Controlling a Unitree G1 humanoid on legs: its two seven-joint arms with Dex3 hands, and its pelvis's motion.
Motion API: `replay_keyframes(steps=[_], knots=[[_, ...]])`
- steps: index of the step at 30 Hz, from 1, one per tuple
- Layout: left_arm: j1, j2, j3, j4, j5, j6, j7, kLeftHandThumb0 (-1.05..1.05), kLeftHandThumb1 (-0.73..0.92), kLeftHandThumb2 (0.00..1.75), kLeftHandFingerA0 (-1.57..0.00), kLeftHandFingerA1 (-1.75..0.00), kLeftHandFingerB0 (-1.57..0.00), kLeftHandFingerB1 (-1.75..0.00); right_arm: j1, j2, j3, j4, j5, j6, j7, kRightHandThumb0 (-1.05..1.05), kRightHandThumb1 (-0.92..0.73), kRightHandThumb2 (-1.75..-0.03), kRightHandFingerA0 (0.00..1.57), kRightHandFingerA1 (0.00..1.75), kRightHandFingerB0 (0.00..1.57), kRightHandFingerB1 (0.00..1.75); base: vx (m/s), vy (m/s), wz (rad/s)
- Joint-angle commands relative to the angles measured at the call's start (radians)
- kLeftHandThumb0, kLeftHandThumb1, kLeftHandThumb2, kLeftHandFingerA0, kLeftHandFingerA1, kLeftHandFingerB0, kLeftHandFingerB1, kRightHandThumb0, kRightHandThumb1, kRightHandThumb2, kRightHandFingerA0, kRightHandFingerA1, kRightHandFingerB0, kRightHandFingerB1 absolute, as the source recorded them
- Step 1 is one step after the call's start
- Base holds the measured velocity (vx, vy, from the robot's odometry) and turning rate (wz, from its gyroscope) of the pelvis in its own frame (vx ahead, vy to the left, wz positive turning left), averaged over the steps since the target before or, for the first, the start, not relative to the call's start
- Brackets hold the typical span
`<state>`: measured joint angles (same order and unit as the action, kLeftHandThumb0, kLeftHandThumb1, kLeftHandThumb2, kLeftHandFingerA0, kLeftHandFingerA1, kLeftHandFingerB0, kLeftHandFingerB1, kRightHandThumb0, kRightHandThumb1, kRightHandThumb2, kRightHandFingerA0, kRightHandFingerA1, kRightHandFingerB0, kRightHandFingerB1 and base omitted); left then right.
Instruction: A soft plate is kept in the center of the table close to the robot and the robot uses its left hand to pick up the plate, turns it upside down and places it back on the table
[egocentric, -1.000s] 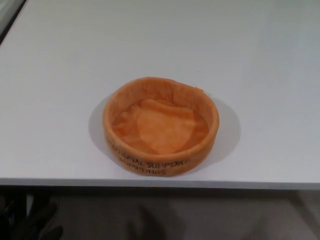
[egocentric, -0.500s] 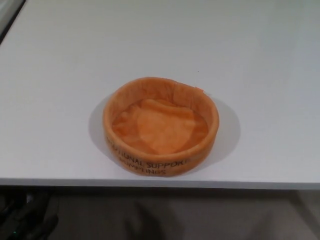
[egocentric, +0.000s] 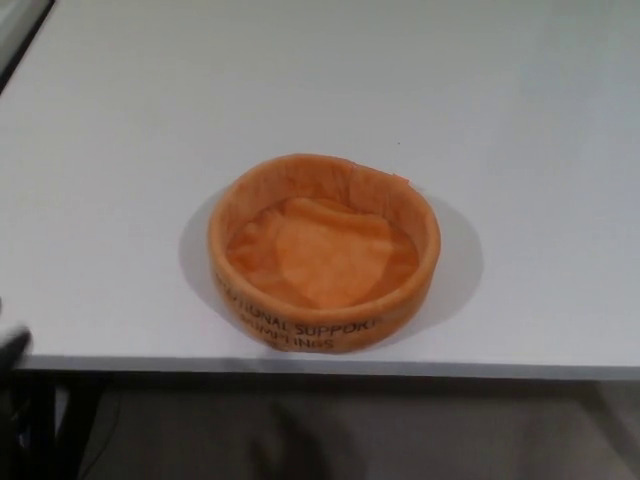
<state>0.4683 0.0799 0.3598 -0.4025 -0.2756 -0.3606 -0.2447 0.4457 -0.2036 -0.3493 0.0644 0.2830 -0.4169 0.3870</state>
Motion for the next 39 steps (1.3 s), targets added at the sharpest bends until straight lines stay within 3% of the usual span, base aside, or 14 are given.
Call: replay_keyframes(steps=[1,3,6,9,13,15,17,25,26,32,35,36,38,39], knots=[[-0.162,0.115,0.084,-0.107,0.097,0.02,0.068,-0.9,0.88,0.67,-0.26,-0.36,-0.18,-0.28,0.026,-0.002,-0.013,-0.003,0.022,-0.001,0.006,-0.74,-0.78,-0.75,0.41,0.39,0.33,0.35,0.0,0.0,0.0],[-0.249,0.185,0.106,-0.119,0.108,0.056,0.066,-0.94,0.86,0.67,-0.26,-0.38,-0.19,-0.29,0.038,-0.001,-0.012,-0.015,0.022,0.009,0.004,-0.62,-0.69,-1.08,0.39,0.55,0.21,0.46,0.0,0.0,0.0],[-0.376,0.272,0.118,-0.09,0.196,0.059,0.076,-0.93,0.86,0.67,-0.26,-0.41,-0.2,-0.3,0.042,0.001,-0.01,-0.025,0.022,0.017,0.002,-0.73,-0.79,-0.75,0.41,0.38,0.32,0.35,0.0,0.0,0.0],[-0.456,0.312,0.096,-0.058,0.222,0.064,0.075,-0.96,0.77,0.69,-0.26,-0.42,-0.19,-0.3,0.046,-0.001,-0.01,-0.03,0.025,0.026,0.002,-0.61,-0.68,-1.08,0.38,0.55,0.2,0.46,0.0,0.0,0.0],[-0.61,0.381,0.02,0.034,0.272,0.072,0.052,-0.92,0.78,0.64,-0.27,-0.35,-0.23,-0.29,0.04,0.001,-0.006,-0.036,0.033,0.036,0.005,-0.72,-0.78,-0.74,0.41,0.38,0.33,0.35,0.0,-0.001,0.02],[-0.656,0.402,-0.009,0.062,0.296,0.068,0.048,-0.91,0.78,0.64,-0.26,-0.35,-0.23,-0.29,0.036,0.003,-0.005,-0.037,0.032,0.039,0.004,-0.61,-0.68,-1.07,0.39,0.55,0.21,0.46,0.0,0.0,0.0],[-0.737,0.434,-0.072,0.112,0.39,0.045,0.053,-0.89,0.64,1.01,-0.22,-0.47,-0.15,-0.41,0.034,0.001,-0.006,-0.034,0.03,0.036,0.005,-0.72,-0.77,-0.74,0.41,0.38,0.33,0.35,0.0,0.0,0.0],[-0.974,0.517,-0.29,0.264,0.614,0.032,0.024,-0.94,0.6,1.0,-0.21,-0.48,-0.16,-0.4,0.029,-0.007,-0.01,-0.032,0.03,0.039,0.01,-0.67,-0.87,-0.67,0.45,0.35,0.36,0.32,0.0,0.0,0.0],[-1.011,0.517,-0.322,0.291,0.636,0.028,0.019,-0.98,0.73,0.63,-0.28,-0.41,-0.24,-0.28,0.029,-0.008,-0.01,-0.032,0.026,0.035,0.01,-0.67,-0.87,-0.67,0.45,0.36,0.35,0.32,0.0,0.0,0.0],[-1.122,0.512,-0.452,0.402,0.725,0.019,0.029,-1.05,0.56,0.97,-0.29,-0.47,-0.2,-0.36,0.029,-0.01,-0.012,-0.03,0.029,0.04,0.012,-0.67,-0.86,-0.67,0.46,0.36,0.36,0.33,0.0,0.0,0.0],[-1.157,0.509,-0.511,0.453,0.756,0.026,0.023,-0.98,0.51,0.95,-0.26,-0.47,-0.17,-0.37,0.028,-0.009,-0.01,-0.031,0.027,0.038,0.012,-0.67,-0.86,-0.67,0.46,0.36,0.36,0.33,0.0,0.0,0.0],[-1.169,0.503,-0.535,0.469,0.764,0.037,0.011,-0.99,0.62,0.6,-0.32,-0.4,-0.26,-0.29,0.028,-0.01,-0.011,-0.032,0.026,0.038,0.011,-0.67,-0.86,-0.67,0.47,0.35,0.36,0.33,0.0,0.0,0.0],[-1.186,0.493,-0.573,0.497,0.771,0.053,-0.006,-0.97,0.5,0.93,-0.27,-0.46,-0.2,-0.37,0.027,-0.011,-0.011,-0.038,0.023,0.046,0.007,-0.67,-0.86,-0.67,0.47,0.35,0.36,0.33,0.0,0.0,0.0],[-1.19,0.489,-0.589,0.511,0.78,0.048,0.001,-0.99,0.62,0.6,-0.33,-0.39,-0.28,-0.29,0.027,-0.012,-0.011,-0.04,0.026,0.049,0.008,-0.67,-0.86,-0.67,0.47,0.36,0.36,0.33,0.0,0.0,0.0]])
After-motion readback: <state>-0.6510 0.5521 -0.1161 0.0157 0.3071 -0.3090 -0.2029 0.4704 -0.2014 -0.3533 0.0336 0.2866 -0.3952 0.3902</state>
